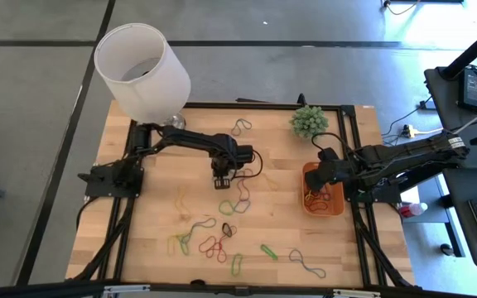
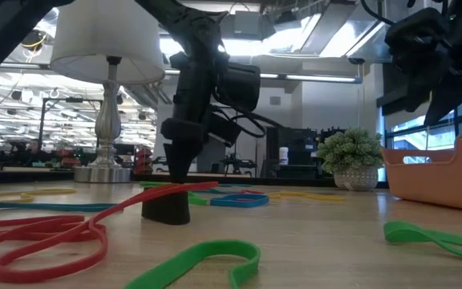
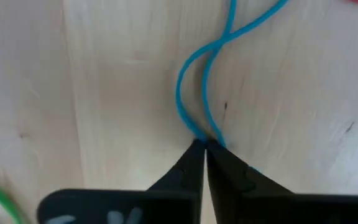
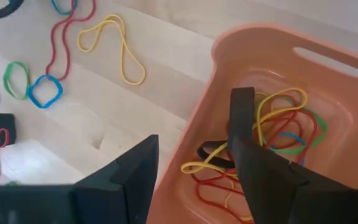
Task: Pick and place rubber bands into bin
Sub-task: Put the blue rubber band into the orange bin
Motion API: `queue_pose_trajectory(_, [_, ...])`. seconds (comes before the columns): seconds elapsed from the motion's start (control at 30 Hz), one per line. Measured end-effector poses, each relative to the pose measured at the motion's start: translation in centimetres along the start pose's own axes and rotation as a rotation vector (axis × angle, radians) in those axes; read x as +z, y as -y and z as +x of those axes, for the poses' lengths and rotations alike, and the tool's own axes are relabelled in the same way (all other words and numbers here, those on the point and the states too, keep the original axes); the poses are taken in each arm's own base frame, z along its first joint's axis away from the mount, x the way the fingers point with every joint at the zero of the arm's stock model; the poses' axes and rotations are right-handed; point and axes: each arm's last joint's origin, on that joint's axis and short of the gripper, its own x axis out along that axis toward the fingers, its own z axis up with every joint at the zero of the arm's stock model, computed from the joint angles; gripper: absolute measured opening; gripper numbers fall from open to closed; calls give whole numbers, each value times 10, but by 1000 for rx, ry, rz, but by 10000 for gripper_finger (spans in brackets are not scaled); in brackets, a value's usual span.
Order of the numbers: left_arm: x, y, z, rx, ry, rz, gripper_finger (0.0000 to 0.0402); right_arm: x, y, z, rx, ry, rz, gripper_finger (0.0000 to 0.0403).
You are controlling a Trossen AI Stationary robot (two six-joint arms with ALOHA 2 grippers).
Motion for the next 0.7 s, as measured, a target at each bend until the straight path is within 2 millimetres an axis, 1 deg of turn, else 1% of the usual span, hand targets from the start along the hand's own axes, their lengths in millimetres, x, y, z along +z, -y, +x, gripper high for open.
queue_pose_trajectory(0.1, [-3, 2, -9, -28, 25, -47, 2, 0, 0, 0, 3, 1, -46, 208])
queue_pose_trajectory(0.23, [-11, 6, -45, -57, 124, -148, 1, 1, -5, 0, 44, 23, -183, 208])
queue_pose_trajectory(0.33, [-18, 13, -68, -67, 207, -203, 2, 3, -10, -1, 90, 48, -303, 208])
queue_pose_trajectory(0.43, [-25, 26, -96, -96, 316, -256, 2, 4, -15, -1, 133, 90, -422, 208])
queue_pose_trajectory(0.5, [-26, 37, -111, -108, 394, -285, 1, 5, -18, -2, 166, 118, -500, 208])
queue_pose_trajectory(0.6, [-21, 55, -134, -109, 538, -309, 2, 9, -28, -5, 244, 196, -635, 208])
queue_pose_trajectory(0.7, [-15, 75, -154, -117, 688, -316, 2, 13, -40, -10, 342, 312, -752, 208])
